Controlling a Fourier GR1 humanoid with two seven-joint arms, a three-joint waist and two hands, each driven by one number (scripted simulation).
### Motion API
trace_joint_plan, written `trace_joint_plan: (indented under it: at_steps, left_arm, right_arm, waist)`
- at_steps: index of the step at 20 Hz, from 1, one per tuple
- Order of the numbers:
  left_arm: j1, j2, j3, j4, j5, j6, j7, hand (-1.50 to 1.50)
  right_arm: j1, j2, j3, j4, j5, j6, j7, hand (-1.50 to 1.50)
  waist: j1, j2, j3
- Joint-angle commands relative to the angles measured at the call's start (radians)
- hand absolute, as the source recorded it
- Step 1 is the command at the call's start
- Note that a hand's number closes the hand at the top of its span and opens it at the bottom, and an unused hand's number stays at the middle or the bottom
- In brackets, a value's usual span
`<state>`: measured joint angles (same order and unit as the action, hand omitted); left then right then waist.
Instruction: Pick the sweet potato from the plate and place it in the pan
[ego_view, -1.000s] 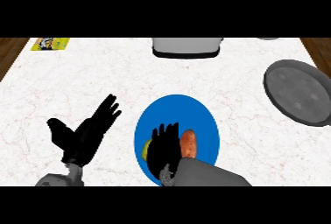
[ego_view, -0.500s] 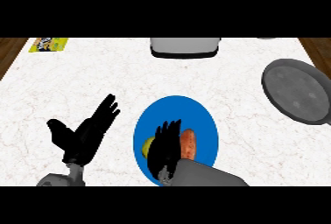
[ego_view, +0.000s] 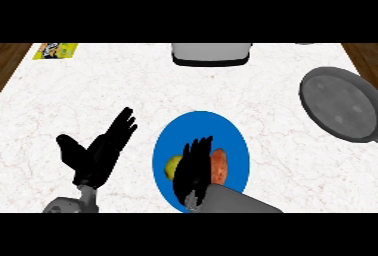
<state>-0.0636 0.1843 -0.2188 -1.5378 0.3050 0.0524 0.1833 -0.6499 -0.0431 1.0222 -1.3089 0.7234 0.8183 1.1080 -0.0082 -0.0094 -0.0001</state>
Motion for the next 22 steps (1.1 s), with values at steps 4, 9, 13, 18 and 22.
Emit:
trace_joint_plan:
  at_steps: [4, 9, 13, 18, 22]
  left_arm:
    - [-0.019, 0.029, 0.037, -0.030, 0.011, -0.029, 0.042, 0.00]
    - [-0.013, 0.005, 0.044, -0.010, 0.001, -0.045, 0.013, 0.00]
    - [0.002, -0.002, 0.040, -0.024, 0.004, -0.032, 0.028, 0.00]
    - [0.029, -0.018, 0.049, -0.036, 0.010, -0.008, 0.018, 0.00]
    - [0.009, 0.008, 0.068, -0.016, 0.029, -0.045, 0.028, 0.00]
  right_arm:
    - [0.065, 0.032, -0.013, 0.001, 0.122, 0.058, 0.101, 1.50]
    - [-0.026, -0.039, -0.010, 0.016, 0.224, 0.092, -0.127, 1.50]
    - [0.070, -0.051, -0.164, -0.016, 0.241, -0.089, -0.051, 1.50]
    - [0.142, -0.010, -0.527, -0.090, 0.164, -0.353, -0.023, 1.50]
    - [0.195, -0.023, -0.549, -0.111, 0.263, -0.510, -0.036, 1.50]
  waist:
    - [0.009, 0.007, 0.000]
    - [0.013, 0.009, 0.000]
    - [-0.004, 0.008, 0.001]
    - [-0.050, 0.009, 0.008]
    - [-0.016, 0.010, 0.002]
